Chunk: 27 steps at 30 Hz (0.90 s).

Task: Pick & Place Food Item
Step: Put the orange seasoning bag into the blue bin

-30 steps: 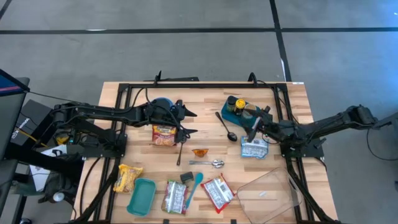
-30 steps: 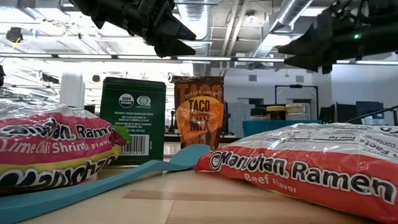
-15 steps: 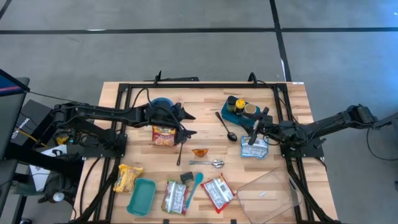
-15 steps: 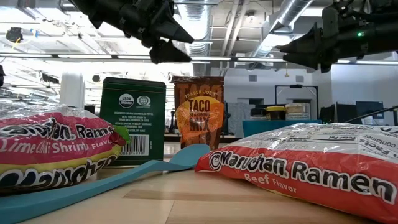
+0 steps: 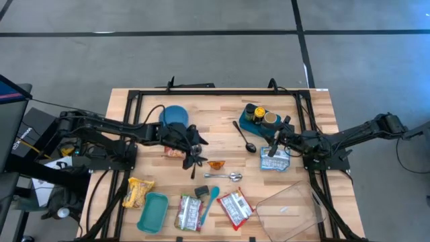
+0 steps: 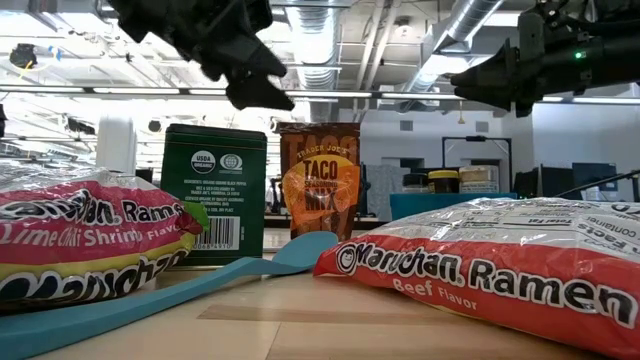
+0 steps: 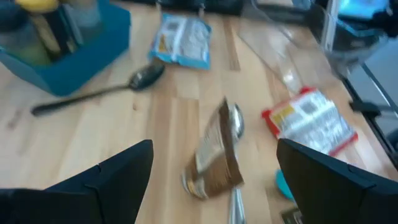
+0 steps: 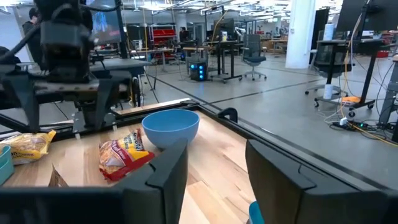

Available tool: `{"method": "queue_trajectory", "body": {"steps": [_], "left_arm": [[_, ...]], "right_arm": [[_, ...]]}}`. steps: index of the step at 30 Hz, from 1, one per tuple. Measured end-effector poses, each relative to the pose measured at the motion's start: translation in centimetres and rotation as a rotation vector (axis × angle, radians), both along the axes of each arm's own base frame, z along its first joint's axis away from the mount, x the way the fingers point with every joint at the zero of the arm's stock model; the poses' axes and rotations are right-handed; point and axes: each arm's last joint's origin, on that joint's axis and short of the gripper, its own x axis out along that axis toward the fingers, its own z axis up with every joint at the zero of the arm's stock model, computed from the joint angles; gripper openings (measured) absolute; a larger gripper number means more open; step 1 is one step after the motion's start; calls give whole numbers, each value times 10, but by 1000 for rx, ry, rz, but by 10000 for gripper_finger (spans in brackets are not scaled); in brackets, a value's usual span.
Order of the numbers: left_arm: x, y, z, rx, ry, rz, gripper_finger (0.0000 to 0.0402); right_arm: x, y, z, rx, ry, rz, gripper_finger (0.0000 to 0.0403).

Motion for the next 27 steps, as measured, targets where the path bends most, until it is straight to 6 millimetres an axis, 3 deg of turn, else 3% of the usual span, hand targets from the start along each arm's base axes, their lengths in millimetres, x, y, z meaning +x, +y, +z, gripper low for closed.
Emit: {"method": "queue_trajectory", "body": {"steps": [9, 14, 21, 27], "left_arm": [[-8, -10, -20, 20, 7, -14, 337], [-10, -14, -22, 180, -2, 69, 337], [-11, -35, -23, 208, -11, 29, 337], [-7, -46, -37, 293, 21, 94, 337]], "right_arm": [[0, 0, 0, 0, 0, 0, 154], [0, 0, 0, 0, 0, 0, 154], [0, 0, 0, 0, 1, 0, 154], [0, 0, 0, 0, 2, 0, 154]]}}
